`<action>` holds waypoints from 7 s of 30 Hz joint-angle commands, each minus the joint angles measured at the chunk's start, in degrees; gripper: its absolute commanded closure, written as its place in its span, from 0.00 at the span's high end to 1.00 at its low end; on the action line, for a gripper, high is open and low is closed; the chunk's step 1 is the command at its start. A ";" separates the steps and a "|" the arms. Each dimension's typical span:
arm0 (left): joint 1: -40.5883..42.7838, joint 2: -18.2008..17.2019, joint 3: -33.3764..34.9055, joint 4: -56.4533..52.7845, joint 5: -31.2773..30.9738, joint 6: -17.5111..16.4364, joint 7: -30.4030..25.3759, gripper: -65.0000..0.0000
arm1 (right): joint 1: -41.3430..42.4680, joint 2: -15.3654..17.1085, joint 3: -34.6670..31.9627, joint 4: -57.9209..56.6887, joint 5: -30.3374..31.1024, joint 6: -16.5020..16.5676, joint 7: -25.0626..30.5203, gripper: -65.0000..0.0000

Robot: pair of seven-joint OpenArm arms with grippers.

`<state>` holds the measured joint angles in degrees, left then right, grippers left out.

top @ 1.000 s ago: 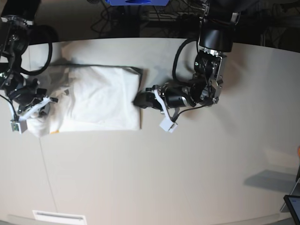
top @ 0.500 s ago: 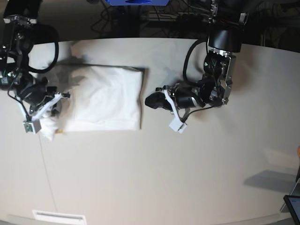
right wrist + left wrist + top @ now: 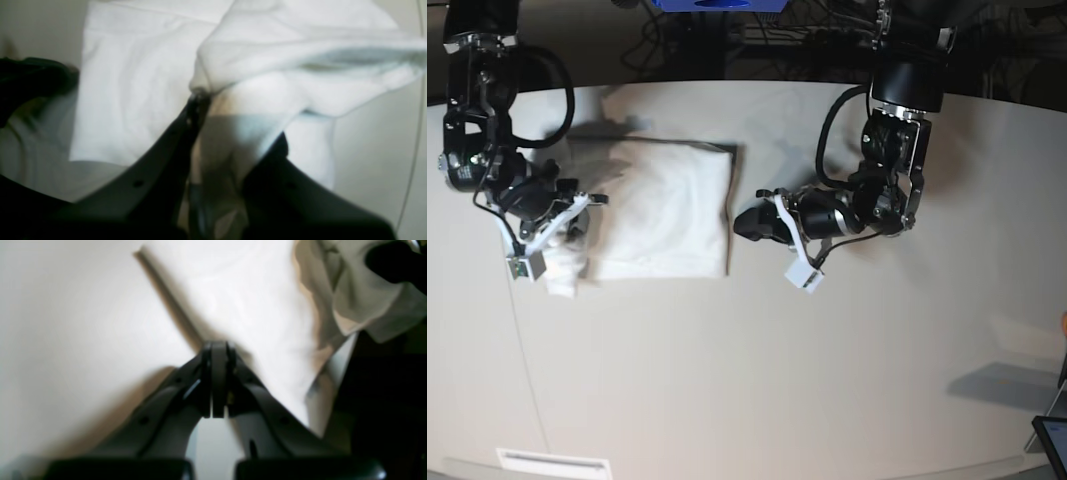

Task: Fold the T-shirt properly
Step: 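Fold the shirt end over with the right gripper toward the left gripper, then grasp the folded shirt's edge with the right gripper and lift it, then drag the folded shirt with the right gripper and flatten it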

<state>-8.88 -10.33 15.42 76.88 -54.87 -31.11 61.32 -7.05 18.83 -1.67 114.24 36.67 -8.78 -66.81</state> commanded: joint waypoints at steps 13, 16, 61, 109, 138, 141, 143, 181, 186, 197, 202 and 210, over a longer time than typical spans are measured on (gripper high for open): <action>-0.13 -3.61 -0.69 1.14 1.20 1.09 -0.79 0.00 | 1.47 7.15 -4.00 1.15 0.57 -16.76 5.75 0.00; -0.13 -4.40 -0.78 1.14 1.29 1.09 -0.97 0.00 | 1.29 7.06 -4.53 1.15 0.57 -18.52 5.66 0.00; -1.97 -4.05 -0.17 -3.69 1.55 0.92 -1.32 0.00 | 3.75 14.09 -10.50 2.03 23.95 -26.08 17.00 0.00; 0.93 -12.57 -0.87 2.28 1.29 0.92 -5.98 0.00 | 0.76 9.96 2.68 1.76 44.17 -24.85 11.11 0.01; 17.19 -18.64 -9.66 21.54 1.55 5.84 -5.98 0.00 | 9.47 9.96 -32.39 0.45 14.19 -25.03 11.20 0.00; 18.51 -18.64 -13.62 21.80 1.55 5.84 -5.72 0.00 | 8.50 9.79 -32.83 0.09 12.35 -25.03 11.20 0.00; 19.30 -18.64 -15.46 21.89 1.55 5.84 -5.72 0.00 | 7.27 9.79 -32.75 0.09 11.03 -24.76 11.20 0.00; 21.68 -19.43 -24.61 21.71 1.55 5.84 -5.63 0.00 | 18.43 -7.36 -43.82 -20.13 6.98 -23.71 11.47 0.00; 21.68 -19.78 -24.61 21.80 1.55 5.84 -5.63 0.00 | 22.04 -8.68 -43.82 -23.73 6.63 -19.05 11.55 0.00; 21.68 -19.78 -24.69 21.62 1.55 5.84 -5.63 0.00 | 31.44 -8.68 -43.82 -32.70 6.63 -14.30 14.63 0.00; 21.50 -19.69 -24.69 21.36 1.55 5.84 -5.63 0.00 | 35.84 -8.68 -43.91 -40.70 6.54 -9.47 20.08 0.00; 21.24 -19.43 -24.17 21.36 1.55 5.84 -5.63 0.00 | 41.82 -6.48 -43.56 -44.83 6.54 -5.16 24.83 0.00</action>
<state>12.86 -28.88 -8.40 97.45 -52.53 -25.06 56.95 33.23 12.21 -45.82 68.45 43.24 -14.15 -42.74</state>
